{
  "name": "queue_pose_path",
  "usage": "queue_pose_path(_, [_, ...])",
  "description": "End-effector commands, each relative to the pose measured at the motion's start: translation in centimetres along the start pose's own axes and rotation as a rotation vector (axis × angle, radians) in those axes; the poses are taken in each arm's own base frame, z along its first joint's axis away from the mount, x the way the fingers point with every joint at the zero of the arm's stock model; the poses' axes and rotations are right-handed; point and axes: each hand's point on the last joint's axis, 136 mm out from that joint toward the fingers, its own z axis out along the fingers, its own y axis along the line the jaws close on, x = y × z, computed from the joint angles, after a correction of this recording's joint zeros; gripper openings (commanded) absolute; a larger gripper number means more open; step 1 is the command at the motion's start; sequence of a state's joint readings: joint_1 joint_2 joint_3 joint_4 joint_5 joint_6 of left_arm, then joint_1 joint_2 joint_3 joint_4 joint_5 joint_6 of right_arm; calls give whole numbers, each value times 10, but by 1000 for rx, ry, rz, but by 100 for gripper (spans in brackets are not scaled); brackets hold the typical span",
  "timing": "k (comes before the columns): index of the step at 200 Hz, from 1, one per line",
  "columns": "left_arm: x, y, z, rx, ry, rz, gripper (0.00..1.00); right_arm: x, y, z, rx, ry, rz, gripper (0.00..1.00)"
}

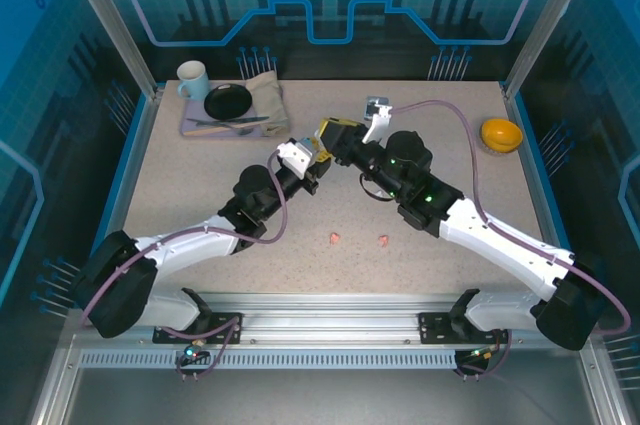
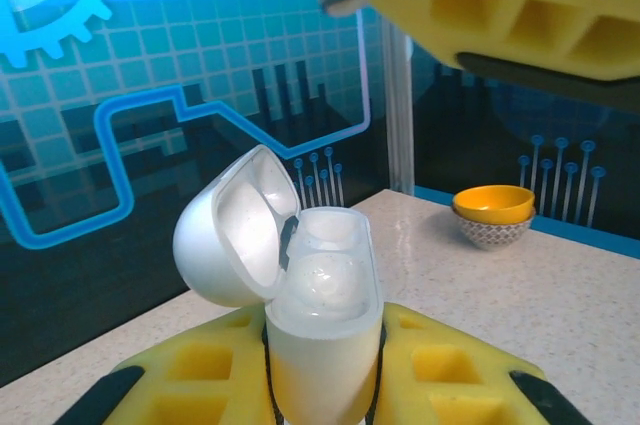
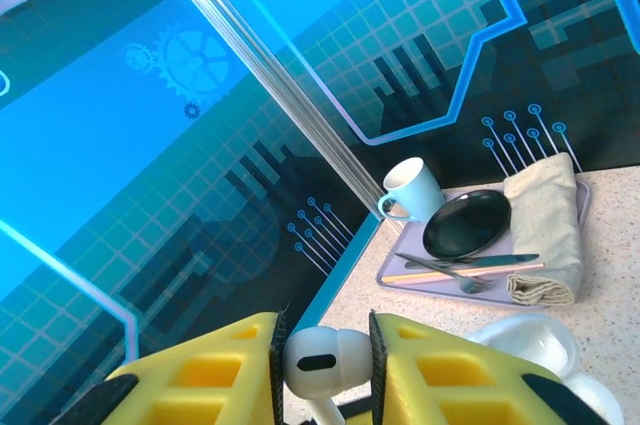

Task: Insert wireless bluetooth earbuds into charging case

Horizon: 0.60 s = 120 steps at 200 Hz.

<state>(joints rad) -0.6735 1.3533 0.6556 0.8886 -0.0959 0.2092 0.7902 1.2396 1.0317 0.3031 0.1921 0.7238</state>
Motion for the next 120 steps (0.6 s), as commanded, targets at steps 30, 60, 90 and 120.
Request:
queue_pose_path(30, [-30, 14, 3, -80, -100, 2, 0, -4, -13, -10, 66, -64, -27, 27])
queue_pose_path(60, [-33, 12, 3, -67, -108, -13, 0, -2, -17, -7, 80, -70, -24, 27])
queue_pose_path(90, [-35, 9, 3, -49, -111, -22, 0, -1, -18, -1, 81, -72, -18, 26])
queue_pose_path(120, [-37, 6, 2, -33, -115, -31, 0, 2, -19, 5, 77, -64, -16, 26])
